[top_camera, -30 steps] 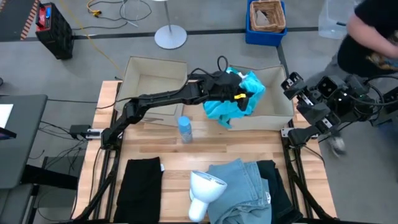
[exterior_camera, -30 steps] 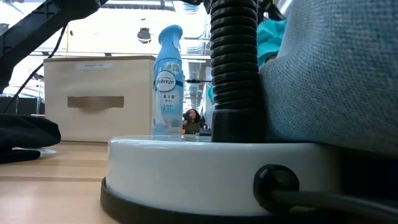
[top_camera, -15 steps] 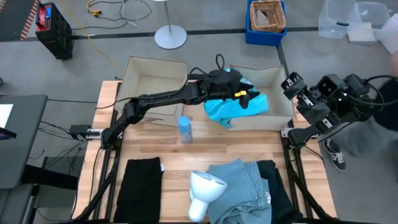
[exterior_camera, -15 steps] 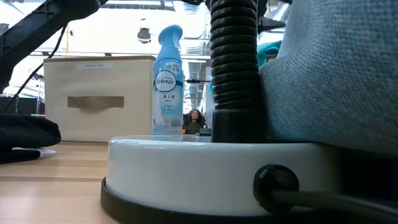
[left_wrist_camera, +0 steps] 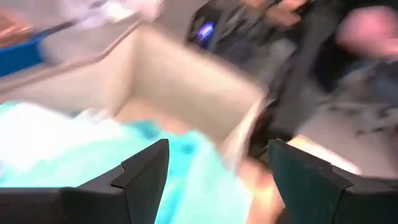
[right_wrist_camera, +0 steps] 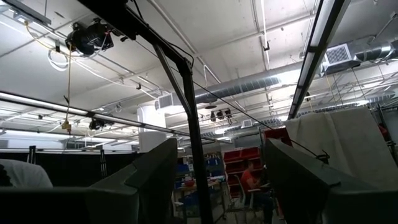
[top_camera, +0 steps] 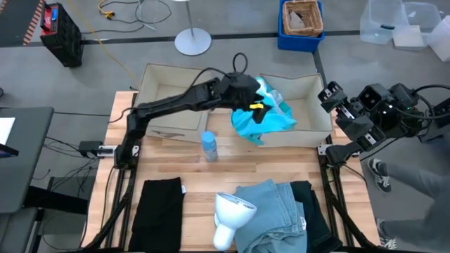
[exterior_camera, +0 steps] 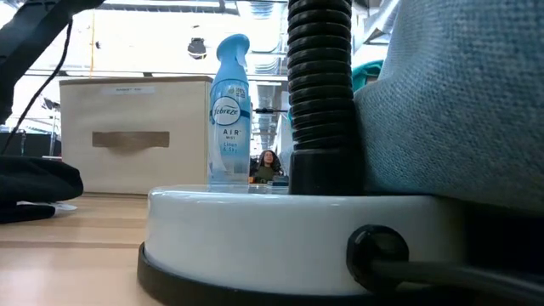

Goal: Sort clothes
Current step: Put the blue shorts into the right laundry organizer

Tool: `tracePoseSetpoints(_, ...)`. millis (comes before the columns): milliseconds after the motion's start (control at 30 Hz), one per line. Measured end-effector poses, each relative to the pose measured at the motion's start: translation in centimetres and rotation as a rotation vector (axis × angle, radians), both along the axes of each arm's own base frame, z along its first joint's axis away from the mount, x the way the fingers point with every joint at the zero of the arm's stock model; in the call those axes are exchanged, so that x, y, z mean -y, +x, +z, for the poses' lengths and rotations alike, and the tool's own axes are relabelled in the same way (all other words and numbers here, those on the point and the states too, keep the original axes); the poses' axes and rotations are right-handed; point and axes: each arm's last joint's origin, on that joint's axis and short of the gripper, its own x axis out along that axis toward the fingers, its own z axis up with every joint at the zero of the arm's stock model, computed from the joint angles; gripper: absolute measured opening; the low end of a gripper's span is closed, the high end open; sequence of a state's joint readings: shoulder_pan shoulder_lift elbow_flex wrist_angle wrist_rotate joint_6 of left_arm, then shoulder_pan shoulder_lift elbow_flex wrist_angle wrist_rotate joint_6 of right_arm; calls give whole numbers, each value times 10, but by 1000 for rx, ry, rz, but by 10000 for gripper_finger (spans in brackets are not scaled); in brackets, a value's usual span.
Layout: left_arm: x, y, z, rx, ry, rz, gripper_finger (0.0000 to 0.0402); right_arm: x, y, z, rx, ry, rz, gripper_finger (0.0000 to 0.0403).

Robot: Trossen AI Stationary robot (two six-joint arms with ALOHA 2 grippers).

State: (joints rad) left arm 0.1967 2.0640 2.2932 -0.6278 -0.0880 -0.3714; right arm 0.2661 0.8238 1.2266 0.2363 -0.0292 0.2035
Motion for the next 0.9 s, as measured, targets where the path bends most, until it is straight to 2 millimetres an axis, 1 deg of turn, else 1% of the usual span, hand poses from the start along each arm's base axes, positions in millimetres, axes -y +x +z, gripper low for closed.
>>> tracePoseSetpoints(133, -3, -7, -6, -88, -40, 71, 265, 0, 0, 0, -1, 0, 0, 260)
tracePoseSetpoints(300, -10, -14, -21, -205, -130, 133, 265, 0, 0, 0, -2, 4, 6, 260)
tracePoseSetpoints(500, -14, -12, -35, -245, -153, 141, 265, 0, 0, 0, -3, 6, 8, 260)
tracePoseSetpoints(700, -17, -8, -59, -287, -199, 144, 265, -1, 3, -1, -10, 4, 7, 260)
tracePoseSetpoints(900, -18, -3, -75, -277, -214, 128, 265, -2, 6, -2, -19, 2, 7, 260)
